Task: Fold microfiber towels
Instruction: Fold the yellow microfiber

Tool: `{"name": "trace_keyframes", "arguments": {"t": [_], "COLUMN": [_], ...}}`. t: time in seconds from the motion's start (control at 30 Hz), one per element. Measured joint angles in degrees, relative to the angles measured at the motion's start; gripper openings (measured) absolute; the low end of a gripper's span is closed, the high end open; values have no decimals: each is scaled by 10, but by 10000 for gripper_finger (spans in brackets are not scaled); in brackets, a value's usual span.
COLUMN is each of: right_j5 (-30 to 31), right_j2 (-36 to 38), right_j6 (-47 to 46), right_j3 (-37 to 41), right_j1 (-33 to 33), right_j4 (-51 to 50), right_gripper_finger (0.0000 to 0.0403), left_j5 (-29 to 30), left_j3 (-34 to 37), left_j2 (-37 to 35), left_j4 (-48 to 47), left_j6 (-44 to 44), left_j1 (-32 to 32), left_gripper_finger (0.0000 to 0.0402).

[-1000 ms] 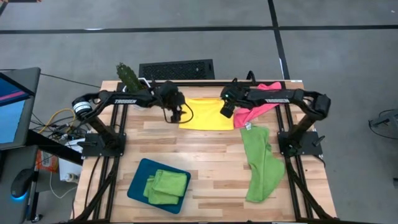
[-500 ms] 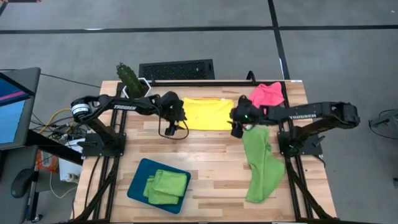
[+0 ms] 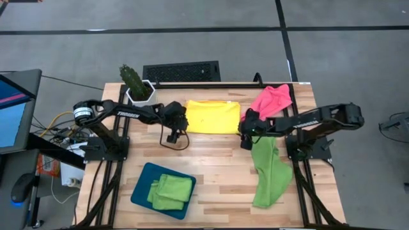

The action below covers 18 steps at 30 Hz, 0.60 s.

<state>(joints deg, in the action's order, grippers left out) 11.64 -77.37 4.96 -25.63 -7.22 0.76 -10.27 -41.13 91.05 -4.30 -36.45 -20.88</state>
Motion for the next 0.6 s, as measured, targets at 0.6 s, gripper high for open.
{"name": "trace_keyframes", "arguments": {"t": [0.6], "right_j5": [0], "right_j2": [-100], "right_j6": [-20], "right_j3": [-2], "right_j1": [16], "right_j4": [85], "right_gripper_finger": [183], "left_j5": [35], "left_j3": [35], "left_j2": [22], "left_j4": [54], "left_j6": [-12], "left_j1": [1], "left_gripper_finger": [206]}}
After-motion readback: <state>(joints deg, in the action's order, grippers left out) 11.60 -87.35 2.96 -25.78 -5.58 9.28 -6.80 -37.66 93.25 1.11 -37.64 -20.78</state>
